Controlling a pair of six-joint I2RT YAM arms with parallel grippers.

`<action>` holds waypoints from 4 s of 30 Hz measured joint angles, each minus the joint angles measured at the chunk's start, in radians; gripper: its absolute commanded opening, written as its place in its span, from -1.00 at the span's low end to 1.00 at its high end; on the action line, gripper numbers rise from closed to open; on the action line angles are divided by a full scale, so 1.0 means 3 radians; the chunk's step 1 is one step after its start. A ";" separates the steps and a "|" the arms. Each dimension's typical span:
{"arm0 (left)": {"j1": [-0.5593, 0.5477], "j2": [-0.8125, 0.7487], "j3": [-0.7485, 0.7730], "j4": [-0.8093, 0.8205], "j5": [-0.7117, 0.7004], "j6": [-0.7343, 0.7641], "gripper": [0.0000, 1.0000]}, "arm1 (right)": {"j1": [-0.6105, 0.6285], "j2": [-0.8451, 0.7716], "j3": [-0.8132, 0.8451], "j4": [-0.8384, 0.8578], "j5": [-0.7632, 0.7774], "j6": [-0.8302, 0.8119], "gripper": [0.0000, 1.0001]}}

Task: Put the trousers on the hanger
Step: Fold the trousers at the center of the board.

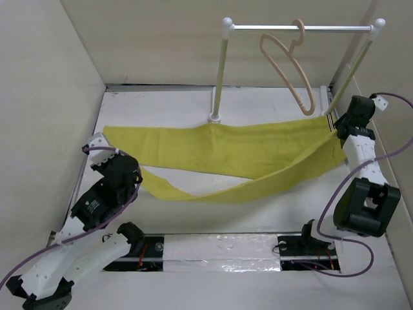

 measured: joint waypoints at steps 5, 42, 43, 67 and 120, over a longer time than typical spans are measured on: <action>0.0177 0.0338 -0.0027 0.0078 -0.0118 0.0015 -1.00 | 0.0028 0.0435 0.0173 0.0142 -0.0003 0.0017 -0.88; 0.2497 0.3854 0.1568 0.0926 0.1399 0.0411 -0.83 | 0.0058 0.1498 0.0844 0.0568 -0.0326 0.0198 -0.76; 0.2497 0.3944 0.1634 0.0917 0.1395 0.0415 -0.83 | 0.0066 0.1536 0.0866 0.0568 -0.0328 0.0200 -0.76; 0.2505 0.3820 0.1357 0.1171 0.1621 0.0403 0.08 | 0.0039 0.0946 0.0136 0.1227 -0.0884 0.0460 0.70; 0.3268 0.3484 -0.0178 0.1925 0.3010 -0.1083 -1.00 | -0.0633 -0.0898 -0.2763 0.2001 -0.1610 0.0750 0.56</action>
